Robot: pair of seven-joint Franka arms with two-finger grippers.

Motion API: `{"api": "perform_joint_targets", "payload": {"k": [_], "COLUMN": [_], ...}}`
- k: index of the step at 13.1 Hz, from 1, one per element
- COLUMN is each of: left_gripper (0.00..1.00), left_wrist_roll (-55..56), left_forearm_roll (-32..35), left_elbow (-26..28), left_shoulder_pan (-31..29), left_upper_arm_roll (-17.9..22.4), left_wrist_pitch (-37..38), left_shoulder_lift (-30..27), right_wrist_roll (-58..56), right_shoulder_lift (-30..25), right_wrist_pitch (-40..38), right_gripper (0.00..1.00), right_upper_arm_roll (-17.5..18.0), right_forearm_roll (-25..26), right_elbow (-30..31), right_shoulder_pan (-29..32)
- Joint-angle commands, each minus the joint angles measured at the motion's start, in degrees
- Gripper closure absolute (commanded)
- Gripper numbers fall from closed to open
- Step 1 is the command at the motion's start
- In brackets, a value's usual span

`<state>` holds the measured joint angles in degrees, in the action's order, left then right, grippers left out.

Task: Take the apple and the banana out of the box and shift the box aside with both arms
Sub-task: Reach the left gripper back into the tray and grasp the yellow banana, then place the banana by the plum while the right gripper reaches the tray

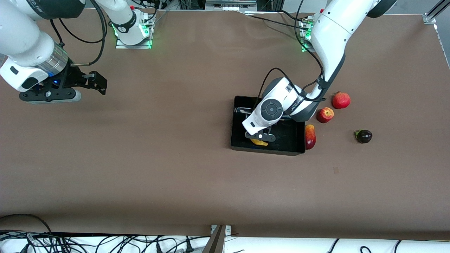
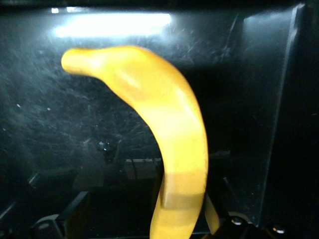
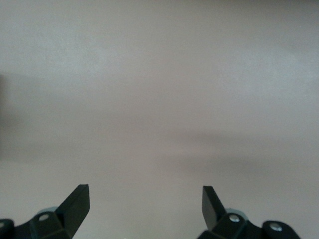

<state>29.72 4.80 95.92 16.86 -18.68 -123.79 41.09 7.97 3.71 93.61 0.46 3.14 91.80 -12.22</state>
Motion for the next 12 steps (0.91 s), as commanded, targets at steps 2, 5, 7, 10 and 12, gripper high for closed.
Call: {"api": "perform_joint_targets", "payload": {"k": [2,5,7,10,12], "left_gripper": [0.61,1.00,1.00,1.00,1.00], "left_wrist_roll": [1.83,1.92,2.53,2.09,1.83], "left_forearm_roll": [1.36,1.35,1.35,1.35,1.35], "left_elbow": [2.43,2.70,1.74,-0.37,-6.67], "left_shoulder_pan": [-0.25,-0.42,-1.04,-2.79,-4.80], "left_upper_arm_roll": [0.14,0.14,0.14,0.49,0.49], "left_wrist_pitch": [-2.34,-1.81,0.02,4.15,12.29], "left_shoulder_lift": [-0.57,-0.66,-1.28,-4.17,-5.49], "right_wrist_roll": [-0.06,-0.06,-0.06,-0.15,-0.15], "right_shoulder_lift": [-0.10,-0.10,-0.10,-0.10,-0.10], "right_wrist_pitch": [-0.27,-0.27,-0.27,-0.36,-0.36], "right_gripper": [0.00,0.00,0.00,0.00,0.00], "right_upper_arm_roll": [0.15,0.24,0.24,0.24,0.24], "right_forearm_roll": [0.73,0.82,0.82,0.82,0.90], "right_elbow": [-0.56,-0.56,-0.56,-0.56,-0.56], "right_shoulder_pan": [-0.17,-0.17,-0.17,-0.25,-0.34]}}
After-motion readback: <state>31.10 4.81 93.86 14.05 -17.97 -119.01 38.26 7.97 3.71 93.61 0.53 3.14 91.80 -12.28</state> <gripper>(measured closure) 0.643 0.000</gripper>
